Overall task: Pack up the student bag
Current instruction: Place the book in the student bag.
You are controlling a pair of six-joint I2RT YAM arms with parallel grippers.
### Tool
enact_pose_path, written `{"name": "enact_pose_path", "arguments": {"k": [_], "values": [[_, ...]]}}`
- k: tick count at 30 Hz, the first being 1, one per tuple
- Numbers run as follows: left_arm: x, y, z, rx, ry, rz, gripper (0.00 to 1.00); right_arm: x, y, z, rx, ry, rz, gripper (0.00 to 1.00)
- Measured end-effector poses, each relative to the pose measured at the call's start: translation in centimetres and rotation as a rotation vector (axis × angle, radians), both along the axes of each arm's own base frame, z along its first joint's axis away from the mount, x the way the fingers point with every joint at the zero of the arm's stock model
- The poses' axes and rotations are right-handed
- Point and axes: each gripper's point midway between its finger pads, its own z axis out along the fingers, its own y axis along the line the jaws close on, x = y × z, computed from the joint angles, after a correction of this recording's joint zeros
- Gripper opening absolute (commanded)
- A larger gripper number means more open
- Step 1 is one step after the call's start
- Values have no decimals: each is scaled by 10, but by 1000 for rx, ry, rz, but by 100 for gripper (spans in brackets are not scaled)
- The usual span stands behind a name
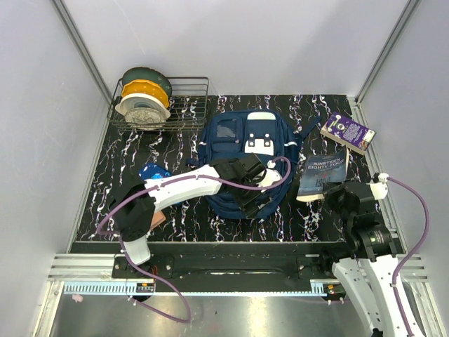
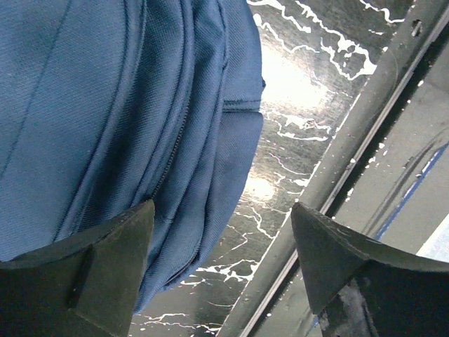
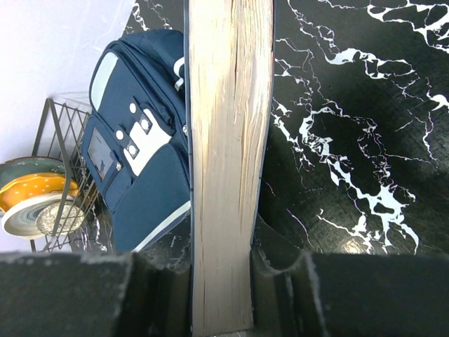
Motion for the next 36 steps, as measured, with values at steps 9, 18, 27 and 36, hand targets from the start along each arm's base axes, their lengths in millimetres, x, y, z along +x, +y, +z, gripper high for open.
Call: {"name": "enact_pose_path", "arguments": {"k": [9,18,27,36], "values": [[14,-3,1,26,-116,16,76,2,3,-9,-3,44,10,0],[35,-4,-2,38,-199,49,58,5,10,-10,15,50,42,0],[27,-4,-13,47,-164,16,73,4,11,-12,18,51,47,0],[34,-3,-19,64,-188,57,41,3,12,-15,22,59,55,0]]}}
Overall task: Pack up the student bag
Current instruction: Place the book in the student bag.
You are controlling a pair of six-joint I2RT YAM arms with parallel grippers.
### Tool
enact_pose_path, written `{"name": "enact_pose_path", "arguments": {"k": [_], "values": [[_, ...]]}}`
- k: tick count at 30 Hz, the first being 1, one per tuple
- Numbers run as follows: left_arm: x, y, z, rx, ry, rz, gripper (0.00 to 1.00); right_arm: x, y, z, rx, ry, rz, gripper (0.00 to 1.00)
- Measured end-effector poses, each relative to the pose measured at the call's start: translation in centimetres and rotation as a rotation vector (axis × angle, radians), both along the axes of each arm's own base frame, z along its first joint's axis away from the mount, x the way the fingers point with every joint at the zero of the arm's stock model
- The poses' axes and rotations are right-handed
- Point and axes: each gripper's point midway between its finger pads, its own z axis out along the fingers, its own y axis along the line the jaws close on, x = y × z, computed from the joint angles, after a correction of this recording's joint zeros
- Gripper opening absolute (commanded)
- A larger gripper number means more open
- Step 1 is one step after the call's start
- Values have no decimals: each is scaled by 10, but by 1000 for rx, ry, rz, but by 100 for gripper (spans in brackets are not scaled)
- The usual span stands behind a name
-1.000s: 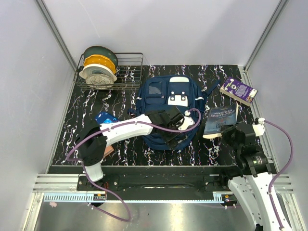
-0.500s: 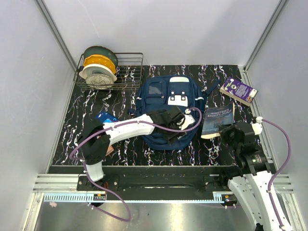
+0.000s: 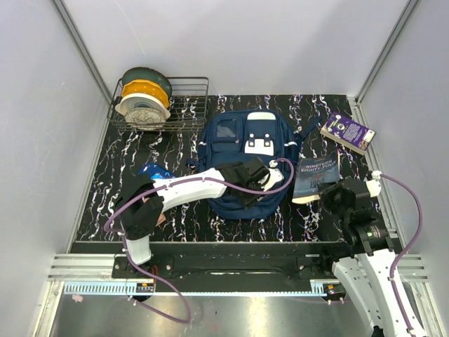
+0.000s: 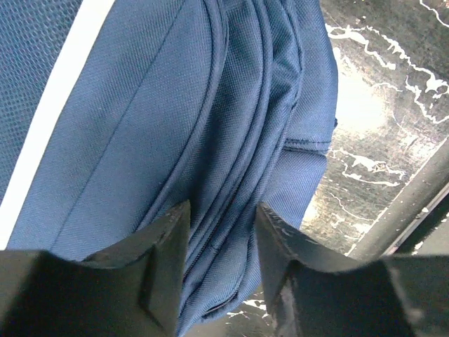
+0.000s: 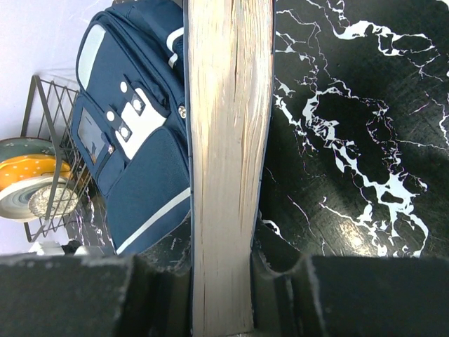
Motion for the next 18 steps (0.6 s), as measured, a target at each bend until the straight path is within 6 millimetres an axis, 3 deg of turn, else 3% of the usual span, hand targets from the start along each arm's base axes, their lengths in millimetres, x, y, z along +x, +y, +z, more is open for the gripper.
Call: {"name": "enact_pose_path", "arguments": {"k": [4,5,8,18], "values": [[3,-2,0,-3,-12,7,27,-1,2,-2,6,7,11,0],[4,-2,-1,-2,-12,9,14,-1,2,-2,6,7,12,0],[5,-3,-6,7,-11,9,0,-1,3,-2,7,6,13,0],[6,-4,-4,-1,-11,21,0,-1,4,-2,12,7,17,0]]}}
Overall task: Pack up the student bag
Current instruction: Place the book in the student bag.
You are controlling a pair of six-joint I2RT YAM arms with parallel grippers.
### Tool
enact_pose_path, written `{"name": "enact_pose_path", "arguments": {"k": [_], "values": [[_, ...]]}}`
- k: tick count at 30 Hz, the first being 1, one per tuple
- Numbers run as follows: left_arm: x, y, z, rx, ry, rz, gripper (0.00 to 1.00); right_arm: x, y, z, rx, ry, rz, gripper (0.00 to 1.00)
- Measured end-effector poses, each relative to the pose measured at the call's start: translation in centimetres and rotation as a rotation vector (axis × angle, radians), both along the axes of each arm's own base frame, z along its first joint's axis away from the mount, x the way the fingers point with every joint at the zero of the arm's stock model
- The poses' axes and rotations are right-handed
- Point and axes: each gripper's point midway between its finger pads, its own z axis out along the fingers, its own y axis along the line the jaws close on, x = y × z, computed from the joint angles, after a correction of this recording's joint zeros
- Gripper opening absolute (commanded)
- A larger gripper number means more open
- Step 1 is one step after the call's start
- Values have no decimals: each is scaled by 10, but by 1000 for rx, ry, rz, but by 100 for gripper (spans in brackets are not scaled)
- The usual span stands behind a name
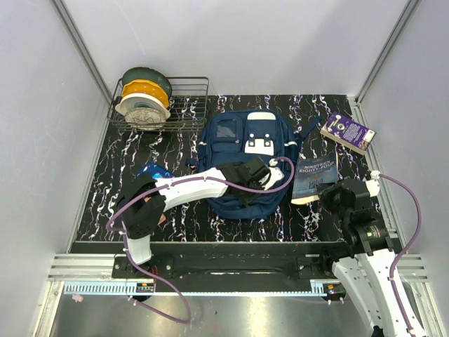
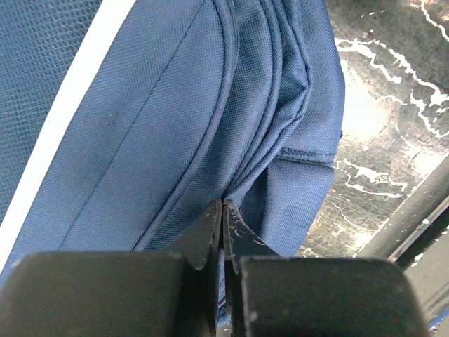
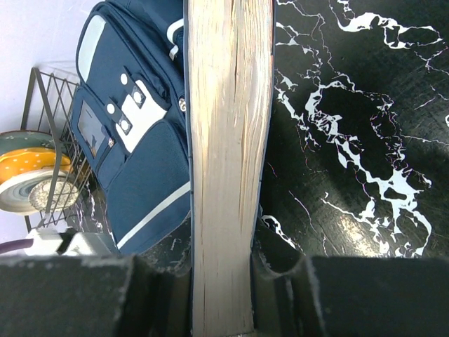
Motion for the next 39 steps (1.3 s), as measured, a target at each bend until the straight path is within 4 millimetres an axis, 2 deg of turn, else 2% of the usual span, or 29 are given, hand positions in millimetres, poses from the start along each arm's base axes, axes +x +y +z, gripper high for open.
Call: {"name": "enact_pose_path", "arguments": {"k": [4,7,12,14,17,22,25,27,30,35,39], "values": [[2,-1,17,-34,-3,21,0,-3,0,0,-28,5,24,0],[7,-2,41,-84,-23,53,0,-10,-8,12,-90,12,28,1],[33,-6,101,-223,-95,136,0,-16,-18,48,-154,-68,21,1],[44,-9,125,-275,-129,166,0,-18,-18,57,-155,-92,24,0],[63,-13,160,-351,-181,208,0,-20,-15,57,-139,-88,40,0],[83,-11,193,-408,-222,260,0,-32,-3,50,-77,-58,89,0],[95,-18,214,-441,-243,277,0,-39,12,49,-10,-45,149,0],[100,-23,223,-461,-253,282,0,-40,31,48,65,-34,223,0],[104,-28,228,-471,-254,286,0,-33,58,42,183,-32,316,0],[103,-32,222,-470,-229,295,0,-13,88,9,354,12,386,0],[102,-33,222,-480,-218,301,0,8,102,-15,443,72,388,0]]}}
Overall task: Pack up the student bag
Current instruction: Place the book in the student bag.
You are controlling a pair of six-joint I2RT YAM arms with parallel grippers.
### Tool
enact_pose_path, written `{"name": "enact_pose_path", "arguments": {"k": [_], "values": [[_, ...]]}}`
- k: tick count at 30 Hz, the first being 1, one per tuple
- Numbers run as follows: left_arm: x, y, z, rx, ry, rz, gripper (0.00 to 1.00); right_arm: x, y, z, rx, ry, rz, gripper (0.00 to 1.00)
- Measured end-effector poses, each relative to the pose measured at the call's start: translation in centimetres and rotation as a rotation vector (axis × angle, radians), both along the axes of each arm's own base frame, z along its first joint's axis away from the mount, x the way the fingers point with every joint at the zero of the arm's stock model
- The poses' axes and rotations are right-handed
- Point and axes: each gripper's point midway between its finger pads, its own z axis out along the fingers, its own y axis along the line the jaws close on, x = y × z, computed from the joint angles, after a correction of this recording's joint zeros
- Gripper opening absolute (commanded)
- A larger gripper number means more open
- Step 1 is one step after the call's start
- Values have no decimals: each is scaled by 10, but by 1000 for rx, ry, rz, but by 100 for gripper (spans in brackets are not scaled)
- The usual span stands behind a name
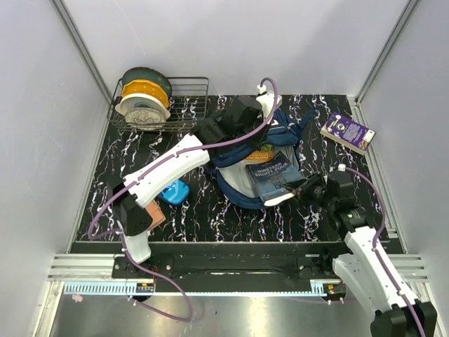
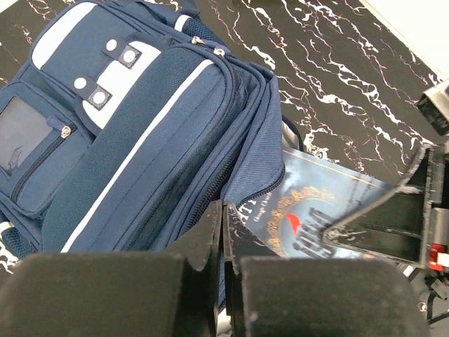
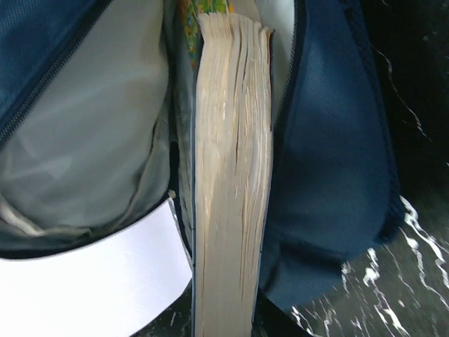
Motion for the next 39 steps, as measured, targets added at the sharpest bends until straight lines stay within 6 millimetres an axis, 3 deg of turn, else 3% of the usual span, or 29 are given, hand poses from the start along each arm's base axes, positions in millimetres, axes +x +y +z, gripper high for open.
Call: {"name": "enact_pose_path", "arguments": {"k": [10,17,21,29,32,39], "values": [[-12,-11,1,-17,11,-24,0,60,15,-6,90,-73,-21,0],[-15,-16,4,-30,0,-29,0,91,25,-28,126,-59,-28,0],[-13,-15,5,-28,-8,-17,0,89,24,-12,140,-95,-43,0],[-16,-18,10,-43,-22,-22,0,46,10,50,134,-255,-64,0],[-16,-17,17,-65,-38,-22,0,49,10,48,137,-246,-67,0],[-21,-18,25,-87,-42,-43,0,70,15,12,127,-129,-91,0]]}}
